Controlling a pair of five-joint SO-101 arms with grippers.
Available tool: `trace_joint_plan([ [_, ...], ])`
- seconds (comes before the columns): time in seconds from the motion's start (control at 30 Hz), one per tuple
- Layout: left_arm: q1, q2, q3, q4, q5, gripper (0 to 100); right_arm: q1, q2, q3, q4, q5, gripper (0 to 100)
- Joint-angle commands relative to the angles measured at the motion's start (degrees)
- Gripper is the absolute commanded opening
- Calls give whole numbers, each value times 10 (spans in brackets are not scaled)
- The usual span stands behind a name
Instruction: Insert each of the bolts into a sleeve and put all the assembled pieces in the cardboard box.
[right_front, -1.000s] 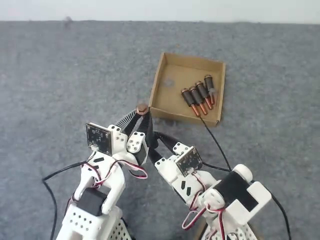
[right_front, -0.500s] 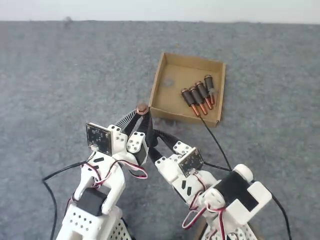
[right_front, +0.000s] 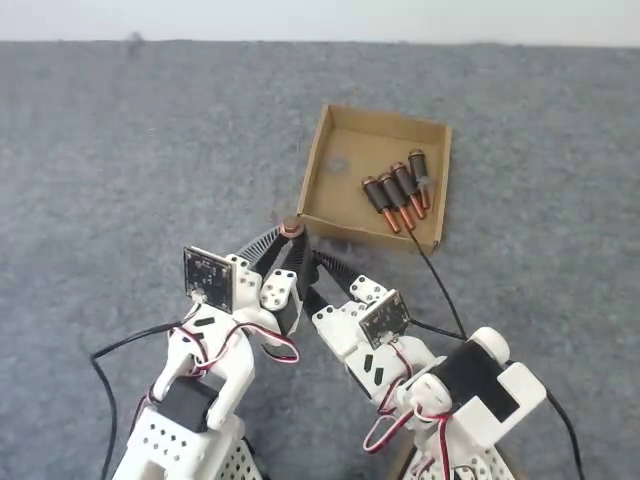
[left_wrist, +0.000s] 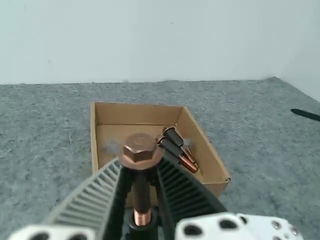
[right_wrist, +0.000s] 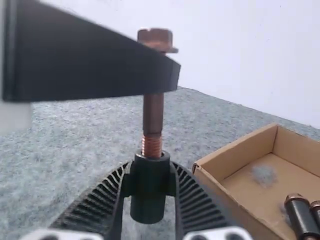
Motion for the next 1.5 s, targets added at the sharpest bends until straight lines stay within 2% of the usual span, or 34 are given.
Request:
trace_joint_plan([
  [0.0, 5, -11, -5, 1, 5, 13, 14, -20, -18, -15, 9, 6],
  [0.23, 5, -11, 28, 10, 4, 13, 11, -22, 10, -79, 10, 6],
  [0.63, 9, -10, 30, 12, 3, 17, 14, -21, 13, -85, 10, 6],
  [0.7, 7, -9, 30, 13, 3, 51, 15, -20, 13, -85, 10, 6],
  [0.9, 4, -12, 30, 66, 4, 243, 39, -17, 13, -85, 10, 6],
  [1.07, 4, -12, 25, 76, 3, 273, 40, -17, 13, -81, 10, 6],
  [1.13, 4, -12, 7, 101, 3, 273, 42, -17, 13, -81, 10, 6],
  [1.3, -8, -12, -70, 236, 3, 274, 44, -17, 12, -80, 10, 6],
  [1.47, -103, -12, -124, 305, 4, 273, 45, -16, 12, -80, 10, 6],
])
